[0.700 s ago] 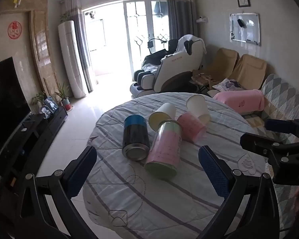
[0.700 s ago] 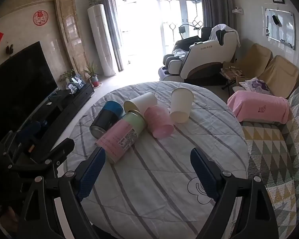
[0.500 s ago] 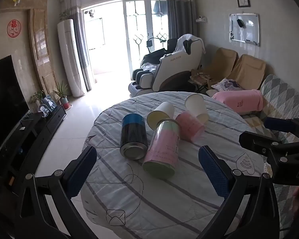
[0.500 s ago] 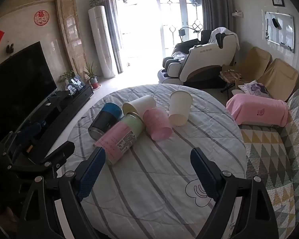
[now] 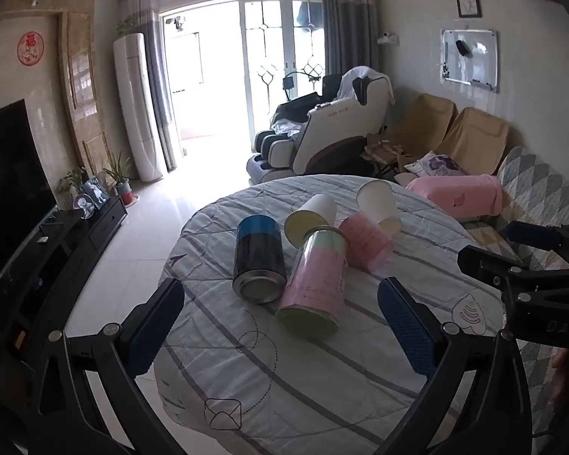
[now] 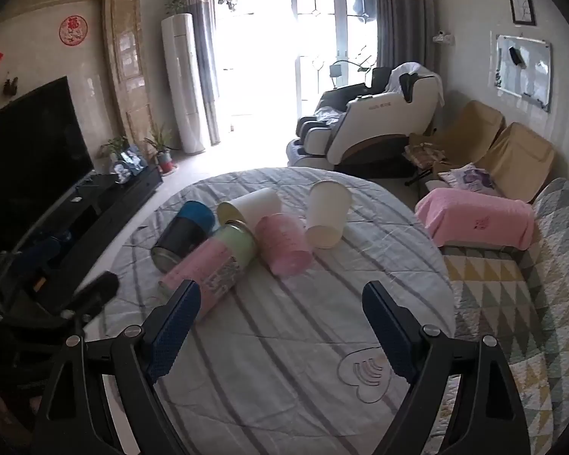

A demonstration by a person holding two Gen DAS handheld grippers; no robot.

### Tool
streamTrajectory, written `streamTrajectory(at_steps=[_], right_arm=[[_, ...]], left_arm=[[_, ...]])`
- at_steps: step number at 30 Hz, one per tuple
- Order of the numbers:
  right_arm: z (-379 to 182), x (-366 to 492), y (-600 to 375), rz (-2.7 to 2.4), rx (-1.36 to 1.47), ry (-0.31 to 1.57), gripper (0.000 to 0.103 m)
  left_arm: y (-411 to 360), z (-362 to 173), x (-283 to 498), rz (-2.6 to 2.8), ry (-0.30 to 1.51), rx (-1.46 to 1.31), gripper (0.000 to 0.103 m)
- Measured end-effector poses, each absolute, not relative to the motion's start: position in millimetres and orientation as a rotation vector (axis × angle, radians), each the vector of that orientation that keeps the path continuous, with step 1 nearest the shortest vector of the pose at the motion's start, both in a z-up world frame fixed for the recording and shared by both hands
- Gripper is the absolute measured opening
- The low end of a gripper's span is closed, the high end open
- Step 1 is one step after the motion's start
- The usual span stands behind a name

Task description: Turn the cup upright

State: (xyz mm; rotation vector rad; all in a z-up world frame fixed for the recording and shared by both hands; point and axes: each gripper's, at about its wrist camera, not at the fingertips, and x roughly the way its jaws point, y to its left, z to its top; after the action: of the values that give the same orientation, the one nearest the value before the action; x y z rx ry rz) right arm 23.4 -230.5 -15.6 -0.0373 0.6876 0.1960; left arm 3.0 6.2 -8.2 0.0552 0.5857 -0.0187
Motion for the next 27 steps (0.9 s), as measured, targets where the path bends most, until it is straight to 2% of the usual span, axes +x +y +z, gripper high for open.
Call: streamTrajectory(at_steps=[27], right_arm=[[-30.6,34.0,-229.4,0.232,-0.025,0.728,0.088]], left_arm=[[3.7,-10.1,8.2,-0.047,0.587,0.03,0.103]])
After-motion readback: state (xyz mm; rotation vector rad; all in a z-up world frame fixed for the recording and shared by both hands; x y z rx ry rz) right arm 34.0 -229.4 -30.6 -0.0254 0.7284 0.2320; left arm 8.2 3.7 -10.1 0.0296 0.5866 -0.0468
